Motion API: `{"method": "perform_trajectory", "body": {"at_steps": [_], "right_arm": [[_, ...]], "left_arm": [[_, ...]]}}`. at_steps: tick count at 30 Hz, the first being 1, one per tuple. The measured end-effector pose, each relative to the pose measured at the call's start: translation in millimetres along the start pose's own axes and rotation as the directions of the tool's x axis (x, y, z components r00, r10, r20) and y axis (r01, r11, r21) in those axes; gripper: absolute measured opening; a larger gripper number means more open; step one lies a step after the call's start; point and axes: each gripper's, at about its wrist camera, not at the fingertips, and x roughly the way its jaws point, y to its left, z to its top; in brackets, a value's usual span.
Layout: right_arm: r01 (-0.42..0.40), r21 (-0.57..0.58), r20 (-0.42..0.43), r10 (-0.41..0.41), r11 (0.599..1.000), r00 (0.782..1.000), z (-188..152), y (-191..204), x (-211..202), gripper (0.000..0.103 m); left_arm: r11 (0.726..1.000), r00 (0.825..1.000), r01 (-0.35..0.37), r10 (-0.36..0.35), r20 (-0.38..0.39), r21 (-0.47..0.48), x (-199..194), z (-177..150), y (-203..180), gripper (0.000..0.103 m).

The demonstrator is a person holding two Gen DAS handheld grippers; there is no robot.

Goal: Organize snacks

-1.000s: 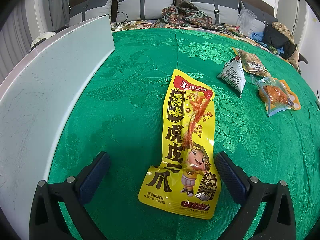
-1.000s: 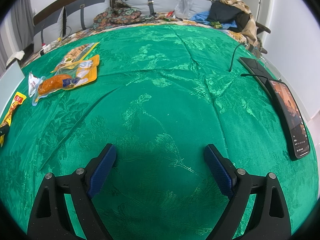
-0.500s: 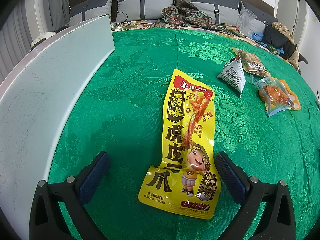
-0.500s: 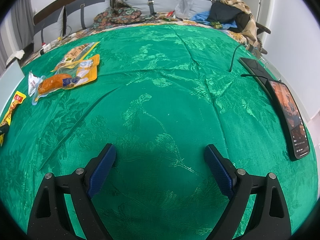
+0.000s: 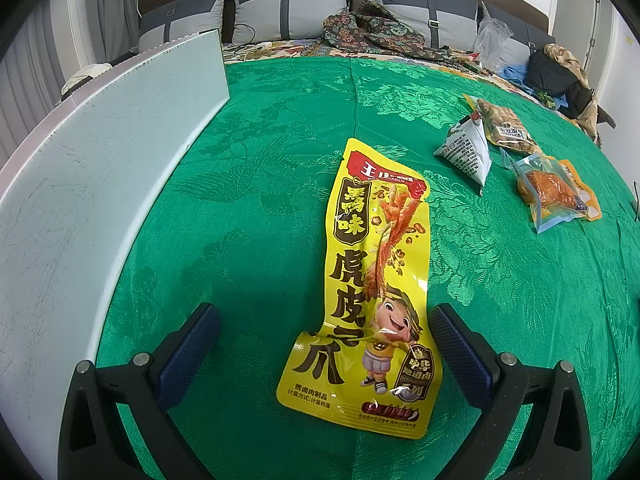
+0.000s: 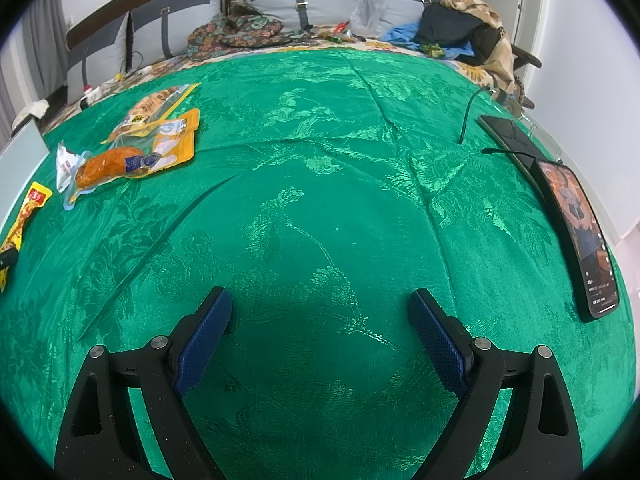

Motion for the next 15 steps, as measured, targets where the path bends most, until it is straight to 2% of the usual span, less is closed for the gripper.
{"method": "perform_trajectory", "body": {"at_steps": [6,8,9,11,13,15], "right_arm": [[0.002,0.002,-0.003,-0.002,1.000,1.000,0.5,0.1,-0.1,0.092],[0.037,0.026,-0.043,-0.036,0.999,0.998,6.6,5.3,-2.2,0.091],[0.015,0.058,-0.023,-0.014,0.998,1.000,10.5,10.3,-7.3,0.092],[-0.132,0.096,0.051,0.127,0.987,0.991,22.8,34.5,-20.6,0.092],[-0.223,0.047,0.064,0.220,0.974,0.973,38.7,68.3,-23.2,0.092],[-0.314,-0.052,0.057,0.316,0.948,0.947,60.0,116.7,-21.9,0.091]], "left_arm": [[1.000,1.000,0.001,-0.001,0.000,0.000,0.1,0.1,0.3,0.103],[1.000,1.000,0.001,-0.001,0.000,0.000,0.1,0.1,0.3,0.103],[1.000,1.000,0.000,0.000,0.000,0.000,0.1,0.1,0.3,0.103],[1.000,1.000,0.000,0.000,0.000,0.000,0.2,0.2,0.7,0.103],[1.000,1.000,0.000,0.000,0.000,0.000,0.3,0.1,0.4,0.103],[1.000,1.000,0.000,0.000,0.000,0.000,0.3,0.0,0.2,0.103]]}}
